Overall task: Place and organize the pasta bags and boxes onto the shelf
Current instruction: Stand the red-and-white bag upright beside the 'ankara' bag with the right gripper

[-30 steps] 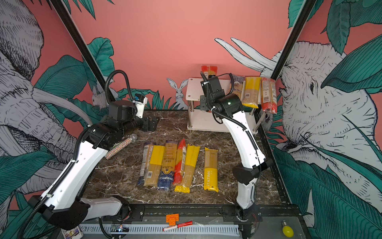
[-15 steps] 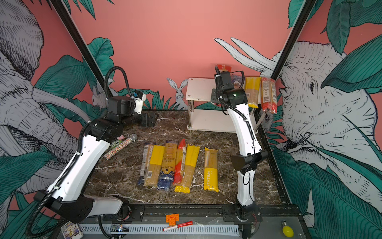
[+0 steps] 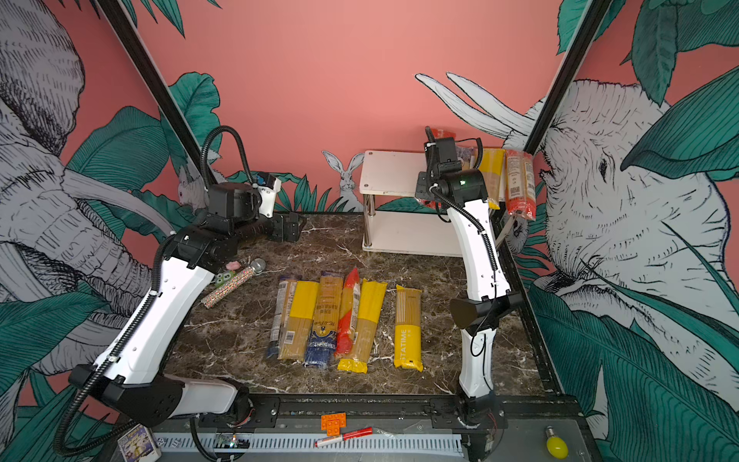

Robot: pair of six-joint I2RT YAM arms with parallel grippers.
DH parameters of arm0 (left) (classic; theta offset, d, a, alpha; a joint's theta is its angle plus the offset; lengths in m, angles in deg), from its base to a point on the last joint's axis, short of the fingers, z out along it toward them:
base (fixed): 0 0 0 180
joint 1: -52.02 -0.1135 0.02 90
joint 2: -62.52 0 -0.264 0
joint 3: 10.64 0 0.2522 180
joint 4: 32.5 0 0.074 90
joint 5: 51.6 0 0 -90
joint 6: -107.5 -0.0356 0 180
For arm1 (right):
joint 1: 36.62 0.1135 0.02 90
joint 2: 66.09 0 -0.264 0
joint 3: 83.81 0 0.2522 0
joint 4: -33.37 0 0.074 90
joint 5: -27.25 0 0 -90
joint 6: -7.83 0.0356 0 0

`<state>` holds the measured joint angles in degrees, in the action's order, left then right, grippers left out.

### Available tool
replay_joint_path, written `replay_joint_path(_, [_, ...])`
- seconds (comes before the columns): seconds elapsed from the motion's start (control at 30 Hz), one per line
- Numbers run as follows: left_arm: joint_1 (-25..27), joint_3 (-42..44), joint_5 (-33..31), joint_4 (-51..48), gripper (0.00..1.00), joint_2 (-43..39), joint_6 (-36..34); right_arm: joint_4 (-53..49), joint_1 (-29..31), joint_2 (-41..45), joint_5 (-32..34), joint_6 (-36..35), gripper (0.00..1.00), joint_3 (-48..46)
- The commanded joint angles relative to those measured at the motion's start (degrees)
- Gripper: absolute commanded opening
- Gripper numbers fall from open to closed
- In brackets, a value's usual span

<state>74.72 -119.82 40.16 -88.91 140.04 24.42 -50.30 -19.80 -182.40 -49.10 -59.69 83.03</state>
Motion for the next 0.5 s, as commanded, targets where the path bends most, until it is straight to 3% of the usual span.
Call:
replay_joint_path(0.0, [-0.4, 1.2, 0.2, 0.6, 0.99, -2.8, 0.8, 1.0, -1.6, 2.1, 2.8, -1.4, 0.0, 1.7])
replay_joint_path(0.23, [-0.5, 3.0, 0.0, 0.7, 0.99, -5.0, 2.0, 1.5, -2.0, 1.3, 0.9, -2.4, 0.1, 2.4])
replay_joint_path(0.37, [-0.5, 3.7, -0.7, 0.1, 1.0, -6.0, 2.1, 1.7, -2.1, 1.1, -0.2, -2.3, 0.49, 2.6])
replay_joint_path(0.47, [-0.6, 4.0, -0.6, -0.2, 0.99, -6.6, 2.1, 2.4, -2.0, 1.5, -0.9, -2.3, 0.63, 2.5])
